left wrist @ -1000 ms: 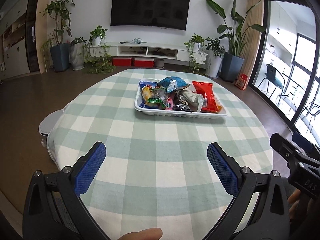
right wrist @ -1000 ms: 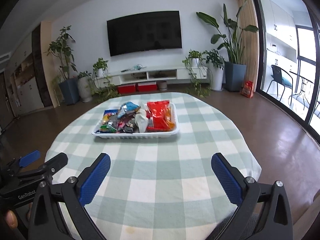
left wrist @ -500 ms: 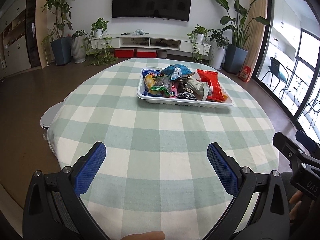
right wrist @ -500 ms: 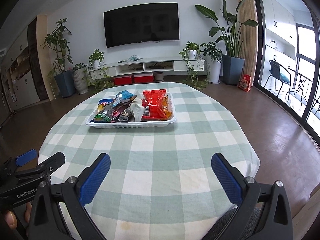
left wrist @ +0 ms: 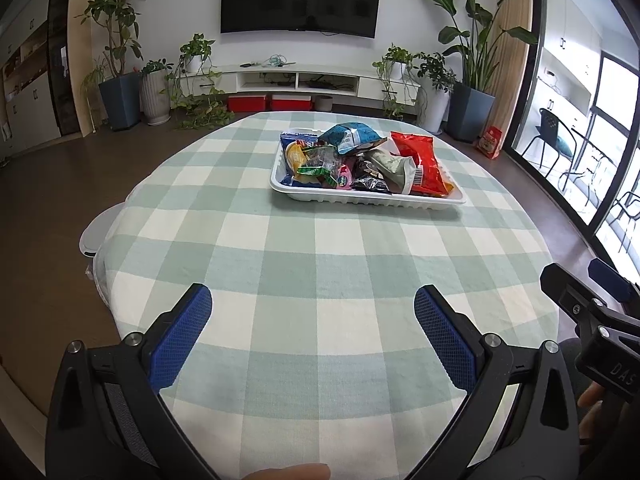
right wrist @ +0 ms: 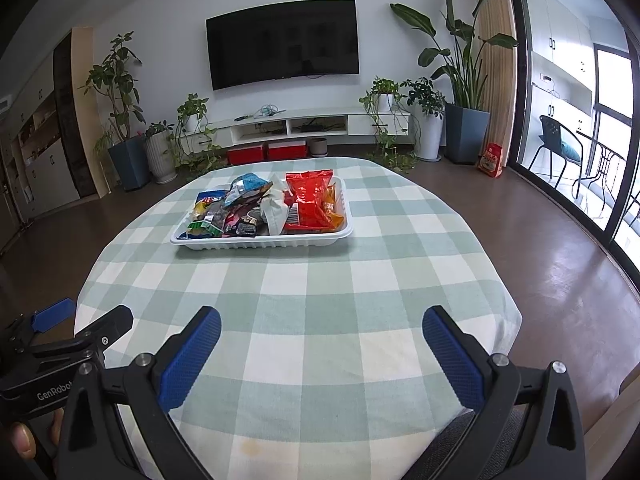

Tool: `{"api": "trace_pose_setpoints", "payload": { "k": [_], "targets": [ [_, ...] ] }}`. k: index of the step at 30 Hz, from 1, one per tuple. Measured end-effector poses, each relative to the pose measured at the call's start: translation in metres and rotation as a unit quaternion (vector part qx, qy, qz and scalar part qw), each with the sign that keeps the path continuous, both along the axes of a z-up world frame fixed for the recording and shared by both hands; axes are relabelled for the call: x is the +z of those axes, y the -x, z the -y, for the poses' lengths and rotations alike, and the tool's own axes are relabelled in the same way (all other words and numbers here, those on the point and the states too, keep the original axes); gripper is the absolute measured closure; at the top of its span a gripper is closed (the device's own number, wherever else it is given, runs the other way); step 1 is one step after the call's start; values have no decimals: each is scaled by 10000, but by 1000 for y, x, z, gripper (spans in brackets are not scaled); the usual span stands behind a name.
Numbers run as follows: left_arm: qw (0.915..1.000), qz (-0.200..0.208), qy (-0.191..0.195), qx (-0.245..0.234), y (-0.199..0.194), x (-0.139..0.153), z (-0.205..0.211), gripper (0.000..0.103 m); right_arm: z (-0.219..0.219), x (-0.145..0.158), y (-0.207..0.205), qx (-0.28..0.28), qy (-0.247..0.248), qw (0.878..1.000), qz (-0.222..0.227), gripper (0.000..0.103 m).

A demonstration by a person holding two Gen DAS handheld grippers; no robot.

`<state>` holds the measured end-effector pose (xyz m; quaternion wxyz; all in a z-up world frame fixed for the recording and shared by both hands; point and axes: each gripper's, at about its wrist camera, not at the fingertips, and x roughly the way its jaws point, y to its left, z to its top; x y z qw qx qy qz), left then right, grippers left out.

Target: Organize snacks

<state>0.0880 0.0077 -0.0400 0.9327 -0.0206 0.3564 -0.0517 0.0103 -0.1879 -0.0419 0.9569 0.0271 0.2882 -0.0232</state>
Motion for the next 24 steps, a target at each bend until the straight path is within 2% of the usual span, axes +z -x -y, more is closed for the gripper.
{"api": "trace_pose_setpoints", "payload": {
  "k": [24],
  "targets": [
    [10000, -9, -7, 6, 1, 1, 1, 0, -1, -2, 2, 3, -6, 10000, -23, 0]
  ]
}}
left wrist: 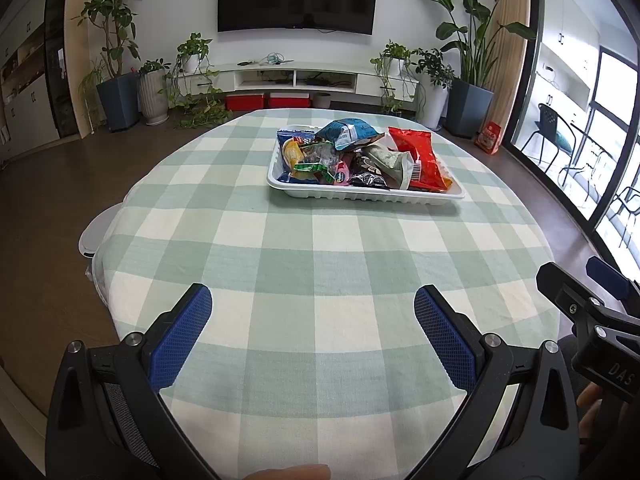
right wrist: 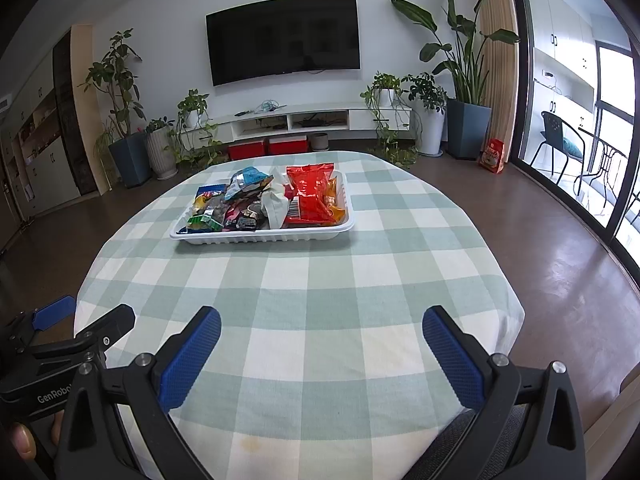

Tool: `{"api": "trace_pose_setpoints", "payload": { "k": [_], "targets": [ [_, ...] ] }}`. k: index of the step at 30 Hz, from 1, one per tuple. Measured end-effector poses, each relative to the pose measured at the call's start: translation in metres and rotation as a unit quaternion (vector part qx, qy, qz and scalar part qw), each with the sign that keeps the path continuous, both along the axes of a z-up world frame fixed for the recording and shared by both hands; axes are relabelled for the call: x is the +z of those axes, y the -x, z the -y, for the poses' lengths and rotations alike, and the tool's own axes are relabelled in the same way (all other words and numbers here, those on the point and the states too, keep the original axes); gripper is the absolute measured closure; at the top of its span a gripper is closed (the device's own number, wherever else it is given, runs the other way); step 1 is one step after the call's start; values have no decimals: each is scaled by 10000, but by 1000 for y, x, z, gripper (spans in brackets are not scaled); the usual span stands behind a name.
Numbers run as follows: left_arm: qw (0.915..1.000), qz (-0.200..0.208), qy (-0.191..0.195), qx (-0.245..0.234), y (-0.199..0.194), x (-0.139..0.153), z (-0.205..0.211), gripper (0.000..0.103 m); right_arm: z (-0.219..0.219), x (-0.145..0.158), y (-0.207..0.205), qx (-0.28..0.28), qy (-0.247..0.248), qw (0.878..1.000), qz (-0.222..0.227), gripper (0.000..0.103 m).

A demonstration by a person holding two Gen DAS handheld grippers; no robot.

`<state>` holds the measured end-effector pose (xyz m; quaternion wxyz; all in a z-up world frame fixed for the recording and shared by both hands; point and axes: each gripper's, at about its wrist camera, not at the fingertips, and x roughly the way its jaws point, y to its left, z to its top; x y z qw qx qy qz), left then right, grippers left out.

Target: Organize snacks

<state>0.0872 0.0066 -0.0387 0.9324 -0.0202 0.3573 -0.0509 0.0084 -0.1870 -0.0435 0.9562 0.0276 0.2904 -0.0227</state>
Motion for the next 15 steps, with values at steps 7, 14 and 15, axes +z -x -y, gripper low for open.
{"api": "trace_pose_setpoints", "payload": {
  "k": [7, 14, 15],
  "targets": [
    [10000, -2, -2, -5, 0, 0, 0, 0, 0, -1, 0, -2, -4, 10000, -12, 0],
    [10000, -5, -3, -8, 0, 0, 1, 0, 0, -1, 2, -2, -4, 10000, -21, 0],
    [10000, -4, -10, 0, 1, 1, 1, 0, -1, -3, 2, -3, -4, 10000, -22, 0]
  ]
}}
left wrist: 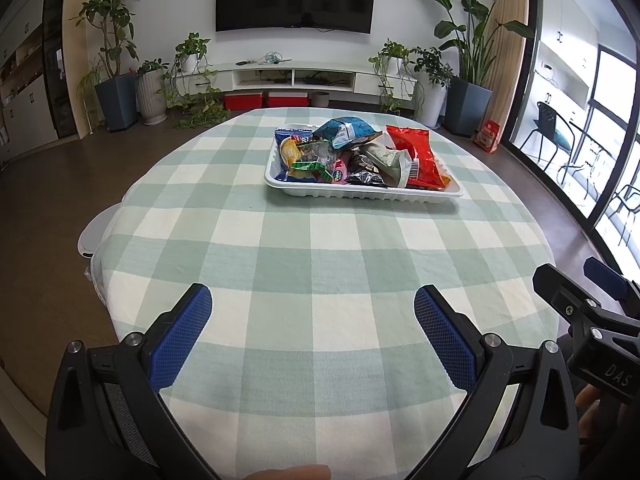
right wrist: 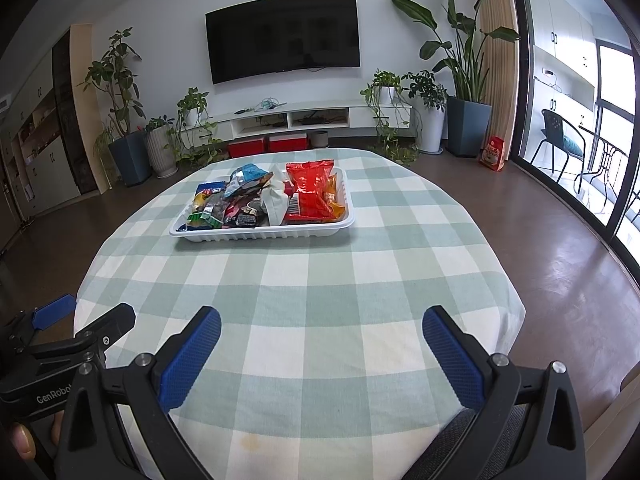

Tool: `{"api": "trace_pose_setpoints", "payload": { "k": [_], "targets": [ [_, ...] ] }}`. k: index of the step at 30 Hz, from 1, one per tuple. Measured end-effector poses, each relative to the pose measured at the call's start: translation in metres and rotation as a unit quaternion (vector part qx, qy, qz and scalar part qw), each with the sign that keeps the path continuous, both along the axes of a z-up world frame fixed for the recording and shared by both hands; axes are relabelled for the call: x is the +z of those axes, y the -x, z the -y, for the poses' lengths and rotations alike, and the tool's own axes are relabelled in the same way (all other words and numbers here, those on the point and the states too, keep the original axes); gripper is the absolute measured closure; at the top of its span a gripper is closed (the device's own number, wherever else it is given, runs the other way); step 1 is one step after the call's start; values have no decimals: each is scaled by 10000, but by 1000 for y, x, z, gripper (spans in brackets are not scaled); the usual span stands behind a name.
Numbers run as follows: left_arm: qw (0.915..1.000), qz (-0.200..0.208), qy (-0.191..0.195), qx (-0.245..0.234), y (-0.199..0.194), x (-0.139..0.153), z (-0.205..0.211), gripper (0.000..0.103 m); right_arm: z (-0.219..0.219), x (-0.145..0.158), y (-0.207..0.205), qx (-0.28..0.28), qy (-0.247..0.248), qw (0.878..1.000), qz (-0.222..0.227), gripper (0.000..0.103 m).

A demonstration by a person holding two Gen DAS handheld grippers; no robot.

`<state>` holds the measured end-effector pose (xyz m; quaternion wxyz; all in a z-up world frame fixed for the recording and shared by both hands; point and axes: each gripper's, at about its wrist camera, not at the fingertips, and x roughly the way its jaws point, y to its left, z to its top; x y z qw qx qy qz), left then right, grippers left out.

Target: Organize snacks

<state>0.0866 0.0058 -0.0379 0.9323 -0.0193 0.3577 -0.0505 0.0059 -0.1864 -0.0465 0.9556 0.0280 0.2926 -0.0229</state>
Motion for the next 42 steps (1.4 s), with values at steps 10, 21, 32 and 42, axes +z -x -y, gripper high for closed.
{"api": "trace_pose_setpoints", "payload": {
  "k": [10, 21, 32, 42],
  "targets": [
    [10000, -7, 4, -6, 0, 1, 0, 0, 0, -1, 1, 2, 0, 10000, -9, 0],
    [10000, -10, -4, -4, 1, 1, 0, 0, 0, 1, 2, 5, -4, 10000, -18, 0],
    [10000, -20, -1, 0, 1, 2, 0, 0, 1, 2, 2, 3, -15, 10000, -34, 0],
    [9999, 92, -39, -21, 6, -3, 5, 0, 0, 2, 4, 1, -19, 10000, -52, 0]
  ]
}}
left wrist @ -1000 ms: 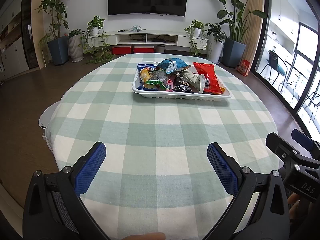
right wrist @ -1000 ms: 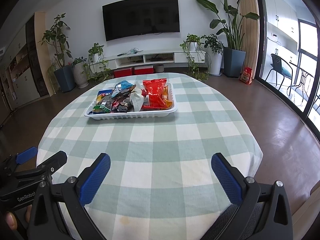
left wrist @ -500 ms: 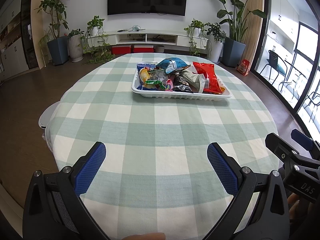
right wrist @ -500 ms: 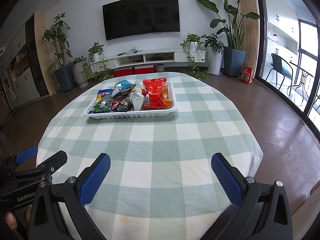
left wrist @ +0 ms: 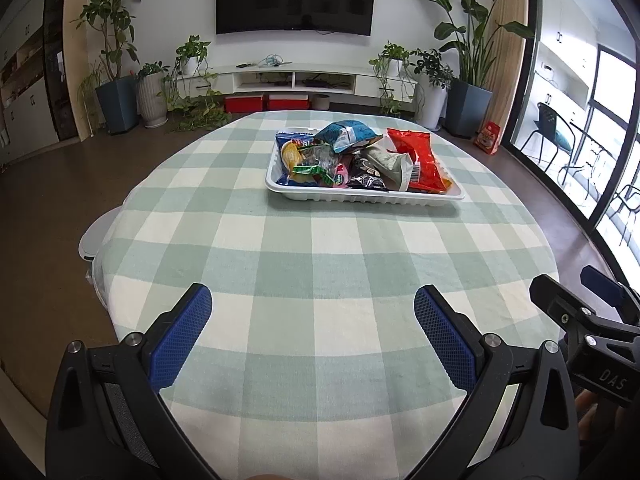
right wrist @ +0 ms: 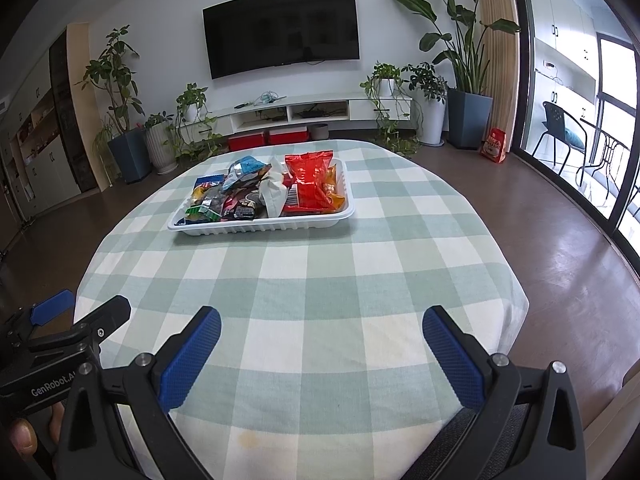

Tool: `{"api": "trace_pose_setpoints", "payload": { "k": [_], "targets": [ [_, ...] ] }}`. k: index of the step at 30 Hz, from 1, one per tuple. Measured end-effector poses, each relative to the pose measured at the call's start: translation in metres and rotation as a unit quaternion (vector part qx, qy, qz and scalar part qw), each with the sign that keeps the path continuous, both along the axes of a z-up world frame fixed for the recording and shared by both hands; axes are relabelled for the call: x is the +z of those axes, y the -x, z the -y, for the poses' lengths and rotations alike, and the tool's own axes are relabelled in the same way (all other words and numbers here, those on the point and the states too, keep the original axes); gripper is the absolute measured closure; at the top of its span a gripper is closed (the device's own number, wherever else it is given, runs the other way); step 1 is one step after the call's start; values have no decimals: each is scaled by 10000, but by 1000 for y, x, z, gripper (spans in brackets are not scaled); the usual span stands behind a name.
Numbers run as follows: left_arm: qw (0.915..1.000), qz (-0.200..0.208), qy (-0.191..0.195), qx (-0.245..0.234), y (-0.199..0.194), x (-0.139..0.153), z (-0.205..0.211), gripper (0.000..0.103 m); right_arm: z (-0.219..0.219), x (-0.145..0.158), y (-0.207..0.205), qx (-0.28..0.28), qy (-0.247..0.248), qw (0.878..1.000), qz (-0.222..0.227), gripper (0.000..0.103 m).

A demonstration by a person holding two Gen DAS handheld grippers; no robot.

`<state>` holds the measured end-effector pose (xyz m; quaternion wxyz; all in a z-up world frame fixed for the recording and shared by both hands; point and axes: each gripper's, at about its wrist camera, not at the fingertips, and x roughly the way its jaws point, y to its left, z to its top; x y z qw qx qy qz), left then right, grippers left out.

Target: Organize snacks

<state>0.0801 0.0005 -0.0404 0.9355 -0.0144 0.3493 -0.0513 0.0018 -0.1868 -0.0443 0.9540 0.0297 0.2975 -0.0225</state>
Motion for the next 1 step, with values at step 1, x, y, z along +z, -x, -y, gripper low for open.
{"api": "trace_pose_setpoints", "payload": {
  "k": [1],
  "targets": [
    [10000, -1, 6, -28, 0, 0, 1, 0, -1, -3, 3, -1, -7, 10000, -6, 0]
  ]
}}
